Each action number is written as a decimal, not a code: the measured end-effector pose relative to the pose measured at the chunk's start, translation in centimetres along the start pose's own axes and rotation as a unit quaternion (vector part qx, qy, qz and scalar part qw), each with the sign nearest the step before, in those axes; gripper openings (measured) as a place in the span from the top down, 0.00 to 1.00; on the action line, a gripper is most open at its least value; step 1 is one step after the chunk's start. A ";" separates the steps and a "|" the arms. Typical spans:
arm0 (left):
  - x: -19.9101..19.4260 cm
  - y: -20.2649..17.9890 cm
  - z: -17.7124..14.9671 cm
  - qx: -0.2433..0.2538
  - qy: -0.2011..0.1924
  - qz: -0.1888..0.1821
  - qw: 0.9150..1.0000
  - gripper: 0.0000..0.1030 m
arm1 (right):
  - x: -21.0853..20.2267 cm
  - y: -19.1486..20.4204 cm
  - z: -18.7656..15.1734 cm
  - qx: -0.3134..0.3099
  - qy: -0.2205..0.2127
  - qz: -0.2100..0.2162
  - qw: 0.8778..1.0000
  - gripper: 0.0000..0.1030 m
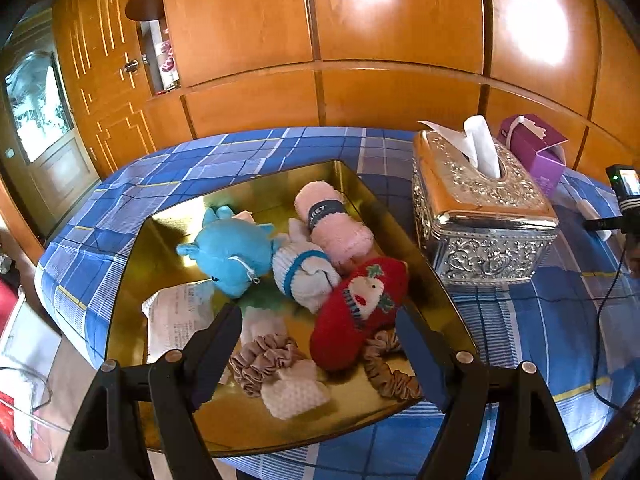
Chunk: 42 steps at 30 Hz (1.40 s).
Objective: Organize soft objects
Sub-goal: 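Open the left tool to drop the packet into the tray, then carry the white pad with the right tool over the gold tray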
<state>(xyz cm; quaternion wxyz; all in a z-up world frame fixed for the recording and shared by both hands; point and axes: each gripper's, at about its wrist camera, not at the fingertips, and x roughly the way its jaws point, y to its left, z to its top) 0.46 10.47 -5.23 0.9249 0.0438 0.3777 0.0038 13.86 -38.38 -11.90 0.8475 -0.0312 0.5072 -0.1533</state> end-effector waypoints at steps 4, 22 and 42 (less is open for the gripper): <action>-0.1 -0.2 -0.1 0.005 0.001 -0.005 1.000 0.23 | -0.2 0.1 0.1 0.007 0.003 0.036 0.999 0.47; -0.7 0.6 -0.2 0.006 -0.001 -0.027 1.000 0.23 | -3.9 -1.3 5.1 0.058 0.016 0.028 0.998 0.49; -1.0 1.9 -0.8 -0.001 -0.006 -0.025 1.000 0.23 | -24.2 16.7 12.4 -0.184 -0.185 0.180 0.948 0.48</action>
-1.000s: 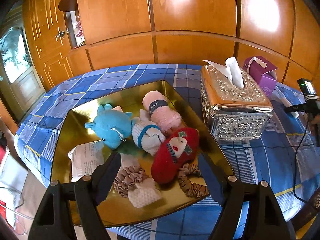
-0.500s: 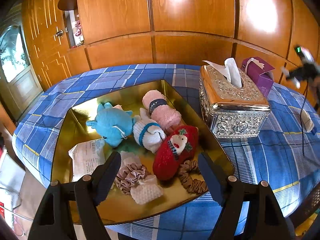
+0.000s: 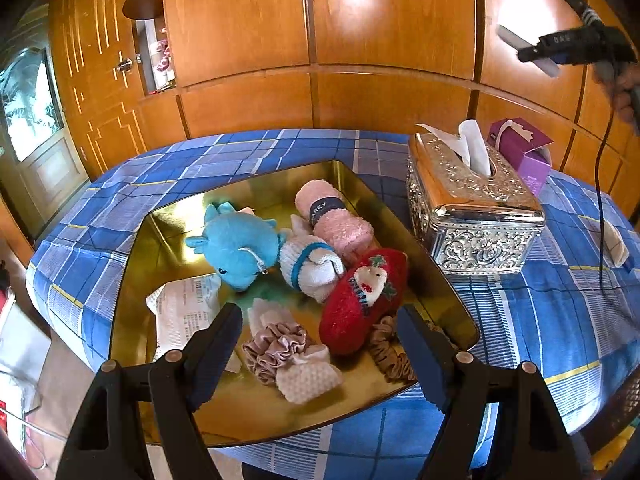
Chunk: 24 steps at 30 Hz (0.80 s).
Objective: Organize soft objects
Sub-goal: 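Carry the white pad with the right tool over the gold tray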
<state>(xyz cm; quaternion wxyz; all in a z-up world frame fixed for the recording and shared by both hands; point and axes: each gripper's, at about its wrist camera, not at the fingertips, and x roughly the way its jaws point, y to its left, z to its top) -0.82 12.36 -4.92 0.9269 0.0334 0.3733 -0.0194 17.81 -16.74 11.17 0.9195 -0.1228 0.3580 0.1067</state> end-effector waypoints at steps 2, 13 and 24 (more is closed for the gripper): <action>0.0 0.2 -0.1 -0.002 0.000 0.002 1.000 0.23 | 0.1 2.9 0.0 -0.025 0.001 0.027 0.999 0.48; -0.3 1.3 -0.2 -0.010 -0.006 0.015 1.000 0.23 | 0.5 15.4 -3.3 -0.114 0.039 0.162 0.979 0.48; -1.6 5.8 0.1 -0.043 -0.023 0.077 0.996 0.23 | 3.3 22.3 -7.8 -0.109 0.112 0.268 0.951 0.48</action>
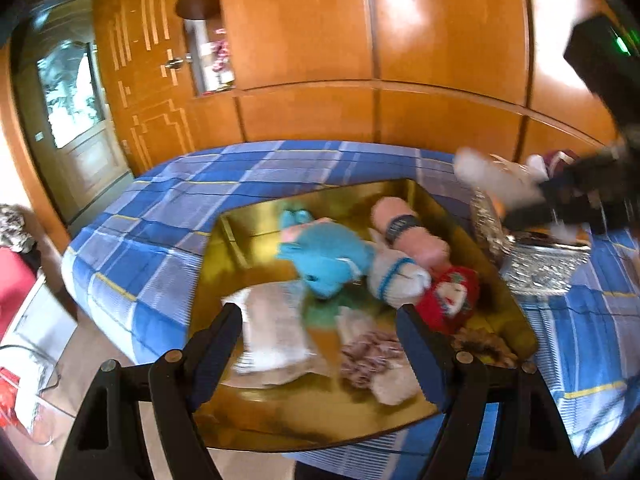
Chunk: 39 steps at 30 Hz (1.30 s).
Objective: Organize soft objects
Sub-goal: 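Carry the white pad with the right tool over the gold tray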
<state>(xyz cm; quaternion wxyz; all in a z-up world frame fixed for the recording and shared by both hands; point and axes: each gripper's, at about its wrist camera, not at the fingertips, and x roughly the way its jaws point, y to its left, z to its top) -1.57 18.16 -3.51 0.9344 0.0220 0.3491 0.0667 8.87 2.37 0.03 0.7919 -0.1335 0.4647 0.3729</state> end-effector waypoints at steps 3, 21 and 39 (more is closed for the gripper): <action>0.2 1.3 0.0 -0.014 0.000 0.012 1.000 0.23 | 2.2 1.5 -0.8 0.008 0.024 0.027 0.999 0.48; 1.1 3.5 -0.6 -0.054 0.005 0.032 0.998 0.23 | 11.0 5.9 0.4 -0.013 0.031 -0.086 0.996 0.44; 1.0 3.6 -0.7 -0.060 0.005 0.041 0.997 0.18 | 6.7 4.7 -0.8 0.049 -0.050 -0.081 0.994 0.23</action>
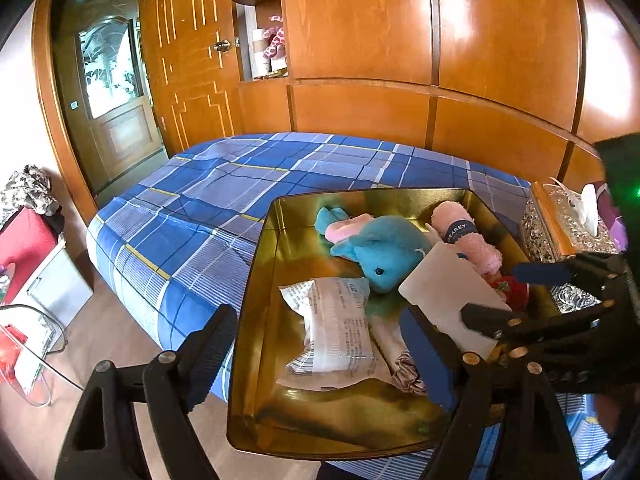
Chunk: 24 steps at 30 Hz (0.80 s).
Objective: Organize soft objects
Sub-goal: 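Carry the white pad with the right tool over the gold tray, then release the white pad into the tray and pull the right tool away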
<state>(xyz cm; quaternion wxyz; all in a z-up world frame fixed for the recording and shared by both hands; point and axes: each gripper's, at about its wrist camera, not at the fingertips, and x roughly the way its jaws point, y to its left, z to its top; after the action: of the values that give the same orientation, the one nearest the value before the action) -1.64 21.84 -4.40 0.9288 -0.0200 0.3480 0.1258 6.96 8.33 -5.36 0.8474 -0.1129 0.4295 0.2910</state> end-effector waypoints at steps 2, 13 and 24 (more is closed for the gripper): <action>0.0 0.0 0.0 0.000 -0.001 -0.001 1.000 0.18 | -1.0 -0.3 0.0 0.004 -0.010 -0.002 1.000 0.23; -0.5 -0.9 0.0 0.008 -0.005 -0.013 1.000 0.18 | -7.8 -3.9 -0.7 0.021 -0.089 -0.045 0.995 0.24; -1.5 -2.7 0.1 0.031 -0.013 -0.029 0.999 0.18 | -15.2 -12.0 -4.0 0.094 -0.155 -0.121 0.976 0.24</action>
<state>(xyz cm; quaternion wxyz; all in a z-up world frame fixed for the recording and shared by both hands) -2.03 18.95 -3.45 0.9369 0.0000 0.3385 0.0878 4.35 -9.14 3.60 0.9395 -0.0378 0.3015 0.1582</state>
